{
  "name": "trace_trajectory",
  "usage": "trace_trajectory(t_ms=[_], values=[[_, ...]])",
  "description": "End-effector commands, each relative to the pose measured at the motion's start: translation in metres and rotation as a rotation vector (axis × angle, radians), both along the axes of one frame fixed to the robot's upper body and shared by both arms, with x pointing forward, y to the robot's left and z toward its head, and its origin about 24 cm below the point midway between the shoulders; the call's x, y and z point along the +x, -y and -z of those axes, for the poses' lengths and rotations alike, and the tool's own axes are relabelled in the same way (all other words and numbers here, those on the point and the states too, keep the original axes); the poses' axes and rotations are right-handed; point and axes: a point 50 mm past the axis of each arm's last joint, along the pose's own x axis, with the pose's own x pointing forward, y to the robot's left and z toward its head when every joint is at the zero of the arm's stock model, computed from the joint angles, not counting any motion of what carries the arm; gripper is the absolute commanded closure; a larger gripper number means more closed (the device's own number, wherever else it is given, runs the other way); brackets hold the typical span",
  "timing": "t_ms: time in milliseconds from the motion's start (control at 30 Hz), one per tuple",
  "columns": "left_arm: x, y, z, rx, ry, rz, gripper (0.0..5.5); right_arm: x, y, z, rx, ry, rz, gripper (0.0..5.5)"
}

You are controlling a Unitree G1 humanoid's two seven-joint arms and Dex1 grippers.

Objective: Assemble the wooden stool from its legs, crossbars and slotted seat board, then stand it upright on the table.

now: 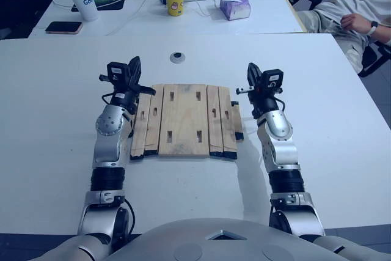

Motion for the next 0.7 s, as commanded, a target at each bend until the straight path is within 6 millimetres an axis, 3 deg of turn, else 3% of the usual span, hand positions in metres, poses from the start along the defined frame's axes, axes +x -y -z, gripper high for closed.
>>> trace_trajectory(t_ms=[33, 233, 700], values=[[0.002, -0.005, 0.0, 0.015, -0.01, -0.01, 5.5, 0.002, -0.001, -0.003, 0.0, 0.006, -0.001, 5.49], [0.003, -0.02, -0.002, 0.028, -0.016, -0.045, 5.5, 0.001, -0.001, -0.001, 0.001, 0.003, 0.002, 5.49], [0.002, -0.009, -0.001, 0.025, -0.014, -0.019, 5.5, 0.001, -0.001, -0.001, 0.001, 0.0, 0.001, 5.49]])
